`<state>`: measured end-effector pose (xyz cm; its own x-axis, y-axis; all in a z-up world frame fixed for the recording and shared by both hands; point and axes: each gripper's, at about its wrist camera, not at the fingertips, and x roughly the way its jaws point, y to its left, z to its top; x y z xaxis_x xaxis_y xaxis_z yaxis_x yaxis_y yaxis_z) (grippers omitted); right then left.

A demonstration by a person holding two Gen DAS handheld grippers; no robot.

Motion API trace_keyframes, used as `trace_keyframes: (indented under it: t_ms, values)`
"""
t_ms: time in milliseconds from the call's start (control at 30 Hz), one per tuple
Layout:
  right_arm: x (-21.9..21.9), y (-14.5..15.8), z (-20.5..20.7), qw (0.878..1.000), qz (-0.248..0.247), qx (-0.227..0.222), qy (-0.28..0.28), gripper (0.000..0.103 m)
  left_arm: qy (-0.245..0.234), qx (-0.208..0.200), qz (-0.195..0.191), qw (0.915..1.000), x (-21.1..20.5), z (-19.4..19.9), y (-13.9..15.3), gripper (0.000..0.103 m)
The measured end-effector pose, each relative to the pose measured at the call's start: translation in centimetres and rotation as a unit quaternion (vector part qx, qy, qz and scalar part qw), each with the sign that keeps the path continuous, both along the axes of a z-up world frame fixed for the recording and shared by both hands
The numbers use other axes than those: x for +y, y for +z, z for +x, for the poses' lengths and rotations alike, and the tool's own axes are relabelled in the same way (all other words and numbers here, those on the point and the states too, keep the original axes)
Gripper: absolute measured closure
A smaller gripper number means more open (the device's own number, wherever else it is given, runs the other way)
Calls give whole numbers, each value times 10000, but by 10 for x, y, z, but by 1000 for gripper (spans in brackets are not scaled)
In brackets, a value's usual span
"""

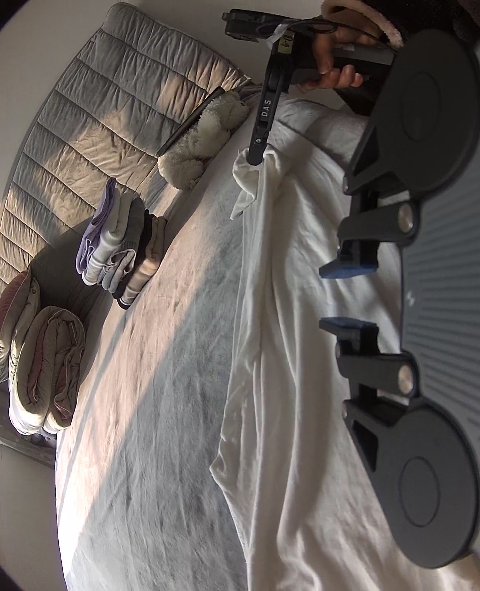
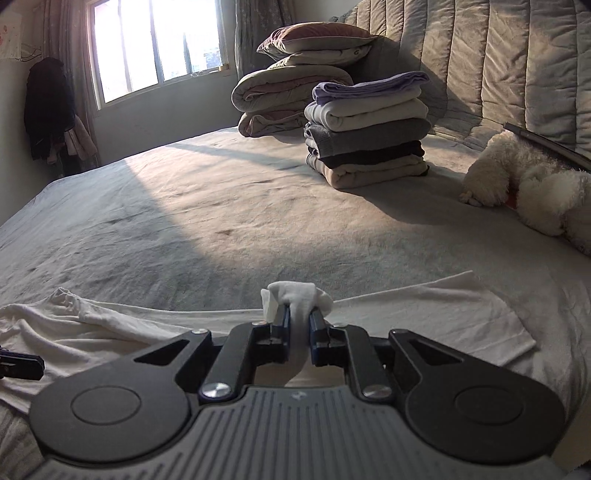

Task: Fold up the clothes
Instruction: 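Lower the fabric onto the pants and open the right gripper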

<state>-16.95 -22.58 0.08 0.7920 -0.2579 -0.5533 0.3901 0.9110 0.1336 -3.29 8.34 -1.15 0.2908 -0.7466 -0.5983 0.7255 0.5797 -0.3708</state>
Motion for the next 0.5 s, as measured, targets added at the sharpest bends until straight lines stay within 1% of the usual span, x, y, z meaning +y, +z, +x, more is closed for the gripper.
trace_keyframes:
  t_ms: [33, 67, 100, 133, 200, 267, 367, 433, 500]
  values:
    - [-3, -4, -2, 9999, 55, 81, -44, 86, -6, -28, 5, 10000, 1, -1, 0, 63]
    - [-7, -7, -5, 9998, 126, 131, -96, 85, -12, -56, 10, 10000, 1, -2, 0, 59]
    - [-10, -9, -9, 9997, 141, 121, -156, 80, -14, -78, 12, 10000, 2, -3, 0, 54]
    - [-13, -9, -13, 9997, 110, 84, -216, 67, -11, -93, 9, 10000, 2, -4, 0, 54]
    - [-18, -10, -20, 9994, 48, 12, -337, 56, -31, -126, 1, 9999, 4, -7, 0, 54]
    - [-23, -11, -26, 9988, -51, -48, -479, 56, -61, -161, -7, 9999, 5, -10, 0, 54]
    - [-27, -9, -33, 9981, 10, -227, -576, 56, -141, -257, 7, 9996, 6, -17, 1, 56]
    - [-24, -5, -35, 9982, 67, -346, -477, 56, -163, -362, 25, 9992, 5, -22, 3, 58]
    - [-15, -1, -33, 9987, 177, -447, -161, 56, -124, -495, -8, 9987, 6, -27, 6, 62]
